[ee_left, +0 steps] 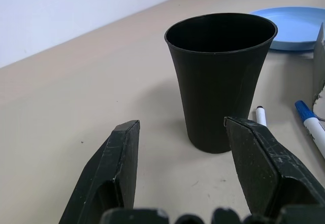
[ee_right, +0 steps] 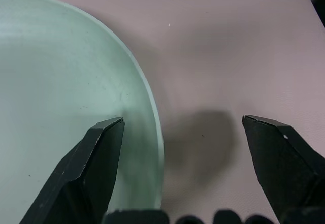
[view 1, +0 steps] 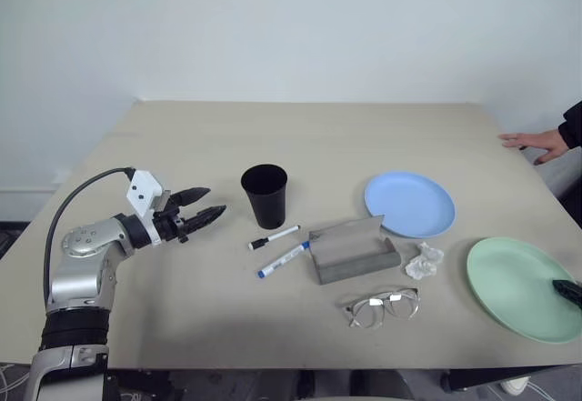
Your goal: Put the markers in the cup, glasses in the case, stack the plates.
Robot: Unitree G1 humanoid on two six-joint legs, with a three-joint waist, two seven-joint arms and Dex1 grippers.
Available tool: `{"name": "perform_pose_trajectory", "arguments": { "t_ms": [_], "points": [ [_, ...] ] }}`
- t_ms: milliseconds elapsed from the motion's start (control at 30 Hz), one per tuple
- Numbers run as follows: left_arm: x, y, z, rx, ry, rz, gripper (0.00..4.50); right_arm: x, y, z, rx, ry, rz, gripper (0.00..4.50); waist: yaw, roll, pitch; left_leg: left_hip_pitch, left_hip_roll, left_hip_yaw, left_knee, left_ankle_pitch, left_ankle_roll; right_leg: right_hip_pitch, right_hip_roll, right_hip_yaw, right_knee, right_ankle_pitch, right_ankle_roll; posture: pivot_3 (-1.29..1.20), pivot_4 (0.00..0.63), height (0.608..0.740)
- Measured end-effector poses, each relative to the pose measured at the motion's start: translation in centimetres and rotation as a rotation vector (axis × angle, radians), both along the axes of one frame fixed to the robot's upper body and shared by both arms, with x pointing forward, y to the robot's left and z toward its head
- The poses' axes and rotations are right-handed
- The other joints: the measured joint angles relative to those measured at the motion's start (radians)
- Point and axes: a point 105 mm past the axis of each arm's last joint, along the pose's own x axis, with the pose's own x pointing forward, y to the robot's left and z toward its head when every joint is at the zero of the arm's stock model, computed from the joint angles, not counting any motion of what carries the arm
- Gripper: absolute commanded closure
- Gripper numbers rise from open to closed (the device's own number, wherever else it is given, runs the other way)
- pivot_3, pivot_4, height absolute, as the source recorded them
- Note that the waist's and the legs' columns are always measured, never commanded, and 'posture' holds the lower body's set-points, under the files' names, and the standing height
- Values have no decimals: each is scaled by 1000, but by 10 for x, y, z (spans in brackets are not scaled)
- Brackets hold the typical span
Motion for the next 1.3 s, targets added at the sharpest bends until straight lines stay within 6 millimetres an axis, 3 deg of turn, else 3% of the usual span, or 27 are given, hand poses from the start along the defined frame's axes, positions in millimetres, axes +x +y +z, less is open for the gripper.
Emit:
{"name": "perform_pose_trajectory", "arguments": {
  "t_ms": [67, 300, 600, 900, 1267, 1300],
  "points": [
    [0, 0, -1, 0, 2, 1, 1672, 3, 2, 0, 2, -3, 8, 1357, 0, 0, 0, 0, 0, 0, 0, 0, 0, 0, 0, 0, 0, 0, 0, 0, 0, 727],
    [-5, 0, -4, 5, 12, 6, 1672, 7, 2, -2, 19, -5, 11, 3809, 0, 0, 0, 0, 0, 0, 0, 0, 0, 1, 0, 0, -2, 1, 1, 0, 0, 727],
    [-5, 0, -5, 5, 11, 15, 1672, 19, -2, 4, 60, -42, -36, 3809, 0, 1, 0, -1, 0, 2, -1, 0, 0, 2, 0, 0, -9, 6, 2, 0, 0, 727],
    [-4, -3, -5, -3, 5, 22, 1672, 35, -9, 28, 137, -133, -107, 3809, 0, 1, 0, -1, 0, 5, -4, 0, 0, 0, 0, 1, -9, 6, 2, 0, 0, 727],
    [-7, -5, -7, -7, 6, 25, 1672, 42, -5, 31, 182, -155, -92, 3809, 0, 2, -1, -1, 0, 5, -3, 0, 0, 0, -1, 0, -10, 9, -3, 0, 0, 727],
    [-7, -4, -8, -7, 9, 27, 1672, 42, -6, 30, 183, -154, -94, 3649, 0, 2, -1, -1, 0, 5, -2, 0, 0, 0, -1, 0, -10, 9, -3, 0, 0, 727]
  ]
}}
